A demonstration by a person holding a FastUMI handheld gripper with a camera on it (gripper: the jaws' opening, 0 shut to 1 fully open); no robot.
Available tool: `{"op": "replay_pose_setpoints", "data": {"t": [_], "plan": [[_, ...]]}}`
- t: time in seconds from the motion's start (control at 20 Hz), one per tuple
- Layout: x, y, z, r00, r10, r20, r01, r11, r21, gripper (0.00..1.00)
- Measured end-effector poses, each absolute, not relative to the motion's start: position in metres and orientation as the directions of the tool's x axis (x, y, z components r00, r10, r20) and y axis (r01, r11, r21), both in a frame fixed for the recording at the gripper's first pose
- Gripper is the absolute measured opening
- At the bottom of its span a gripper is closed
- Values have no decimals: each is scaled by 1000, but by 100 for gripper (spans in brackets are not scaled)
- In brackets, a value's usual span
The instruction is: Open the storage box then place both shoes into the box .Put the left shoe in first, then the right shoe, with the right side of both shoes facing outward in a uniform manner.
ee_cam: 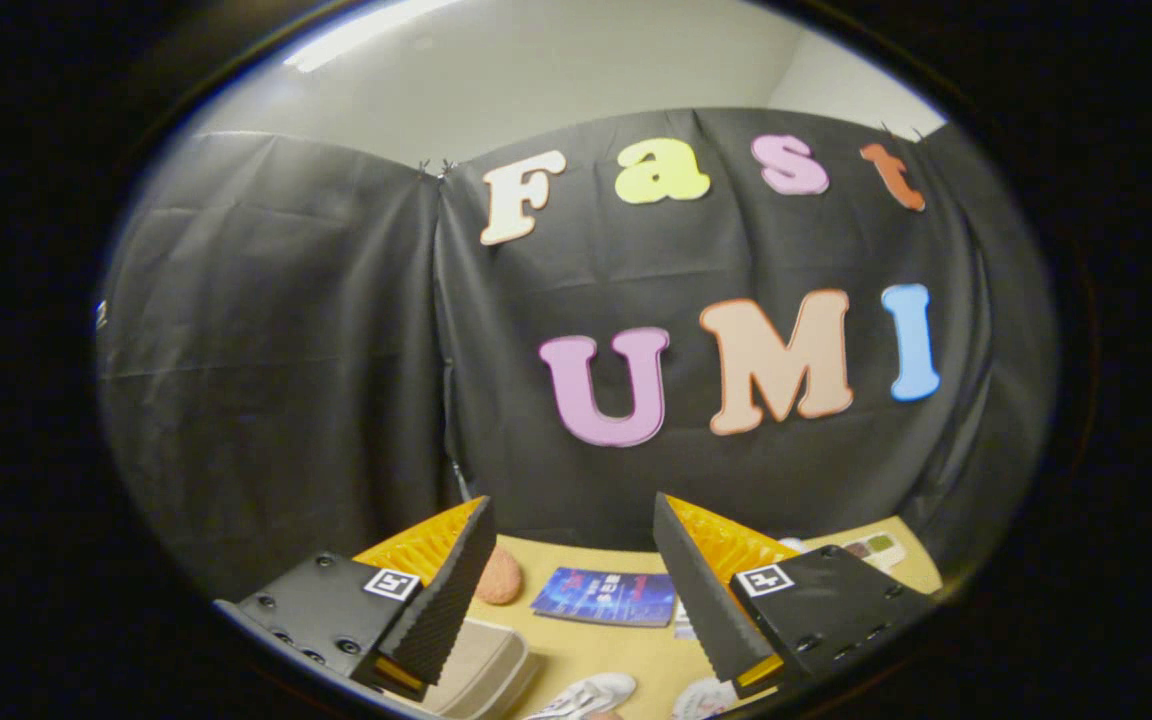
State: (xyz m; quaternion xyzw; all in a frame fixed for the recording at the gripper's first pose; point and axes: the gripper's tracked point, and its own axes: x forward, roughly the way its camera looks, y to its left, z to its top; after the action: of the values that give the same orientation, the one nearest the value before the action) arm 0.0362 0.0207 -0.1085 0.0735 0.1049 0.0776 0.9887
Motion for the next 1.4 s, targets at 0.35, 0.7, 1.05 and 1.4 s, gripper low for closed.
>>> {"op": "replay_pose_setpoints", "data": {"t": [0.35, 0.7, 1.05, 1.4], "plan": [[18, 54, -242, 845, 354, -401, -157, 881, 447, 97], [-6, 83, -327, 745, 476, -467, -43, 733, 679, 100], [-19, 110, -372, 695, 557, -454, 78, 569, 818, 100], [-26, 124, -415, 681, 594, -429, 199, 414, 888, 100]]}}
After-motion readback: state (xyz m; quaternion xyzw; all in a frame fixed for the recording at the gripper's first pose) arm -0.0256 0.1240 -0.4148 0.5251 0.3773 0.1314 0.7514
